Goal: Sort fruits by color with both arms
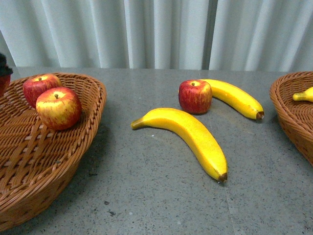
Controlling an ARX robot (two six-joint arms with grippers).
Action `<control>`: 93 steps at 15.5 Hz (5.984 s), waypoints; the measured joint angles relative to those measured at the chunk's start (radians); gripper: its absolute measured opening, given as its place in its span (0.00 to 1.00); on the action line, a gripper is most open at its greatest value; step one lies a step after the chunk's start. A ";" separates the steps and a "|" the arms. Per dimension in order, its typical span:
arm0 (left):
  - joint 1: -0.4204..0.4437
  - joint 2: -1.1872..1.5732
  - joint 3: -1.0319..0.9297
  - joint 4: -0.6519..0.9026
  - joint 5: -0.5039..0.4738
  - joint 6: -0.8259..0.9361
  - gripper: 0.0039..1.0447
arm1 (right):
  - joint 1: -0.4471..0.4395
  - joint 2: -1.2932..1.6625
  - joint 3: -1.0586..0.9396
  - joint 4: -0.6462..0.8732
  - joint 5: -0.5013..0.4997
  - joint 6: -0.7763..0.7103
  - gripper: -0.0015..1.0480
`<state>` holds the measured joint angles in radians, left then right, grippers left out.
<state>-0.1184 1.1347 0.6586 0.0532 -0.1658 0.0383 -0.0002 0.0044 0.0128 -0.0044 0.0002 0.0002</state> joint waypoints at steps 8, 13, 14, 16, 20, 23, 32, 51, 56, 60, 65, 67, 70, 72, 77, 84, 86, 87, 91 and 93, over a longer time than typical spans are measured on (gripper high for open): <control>0.058 -0.005 -0.077 0.037 -0.004 -0.006 0.63 | 0.000 0.000 0.000 0.000 0.000 0.000 0.94; 0.117 0.024 -0.110 0.062 0.015 -0.004 0.69 | 0.000 0.000 0.000 0.000 0.000 0.000 0.94; 0.118 0.028 -0.113 0.065 0.020 -0.004 0.80 | 0.000 0.000 0.000 0.000 0.000 0.000 0.94; 0.112 0.025 -0.113 0.062 0.032 -0.004 0.95 | 0.000 0.000 0.000 0.000 0.000 0.000 0.94; -0.040 -0.050 0.001 0.029 0.054 -0.010 0.94 | 0.000 0.000 0.000 0.000 0.000 0.000 0.94; -0.169 0.043 0.157 0.098 0.123 0.023 0.94 | 0.000 0.000 0.000 0.000 0.000 0.000 0.94; -0.227 0.663 0.557 0.097 0.289 0.082 0.94 | 0.000 0.000 0.000 0.000 0.000 0.000 0.94; -0.285 1.000 0.860 0.075 0.451 0.224 0.94 | 0.000 0.000 0.000 0.000 0.000 0.000 0.94; -0.304 1.123 0.948 0.046 0.488 0.209 0.94 | 0.000 0.000 0.000 0.000 0.000 0.000 0.94; -0.314 1.141 0.949 0.051 0.498 0.205 0.94 | 0.000 0.000 0.000 0.000 0.000 0.000 0.94; -0.317 1.142 0.952 0.061 0.477 0.206 0.64 | 0.000 0.000 0.000 0.000 0.000 0.000 0.94; -0.326 1.119 0.920 0.088 0.437 0.204 0.63 | 0.000 0.000 0.000 0.000 0.000 0.000 0.94; -0.361 0.964 0.806 0.135 0.303 0.201 0.63 | 0.000 0.000 0.000 0.000 0.000 0.000 0.94; -0.375 0.825 0.726 0.175 0.182 0.183 0.63 | 0.000 0.000 0.000 0.000 0.000 0.000 0.94; -0.374 0.694 0.596 0.214 0.066 0.138 0.63 | 0.000 0.000 0.000 0.000 0.000 0.000 0.94; -0.426 0.330 0.131 0.326 -0.296 0.073 0.63 | 0.000 0.000 0.000 0.000 0.000 0.000 0.94; -0.386 0.230 0.014 0.307 -0.463 -0.013 0.63 | 0.000 0.000 0.000 0.000 0.000 0.000 0.94; -0.386 0.216 -0.010 0.308 -0.472 -0.024 0.63 | 0.000 0.000 0.000 0.000 0.000 0.000 0.94; -0.377 0.159 -0.026 0.304 -0.470 -0.059 0.93 | 0.000 0.000 0.000 0.000 0.000 0.000 0.94; -0.377 0.096 -0.037 0.330 -0.483 -0.066 0.94 | 0.000 0.000 0.000 0.000 0.000 0.000 0.94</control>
<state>-0.4950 1.2304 0.6220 0.3836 -0.6483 -0.0277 -0.0002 0.0044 0.0128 -0.0044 0.0002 -0.0002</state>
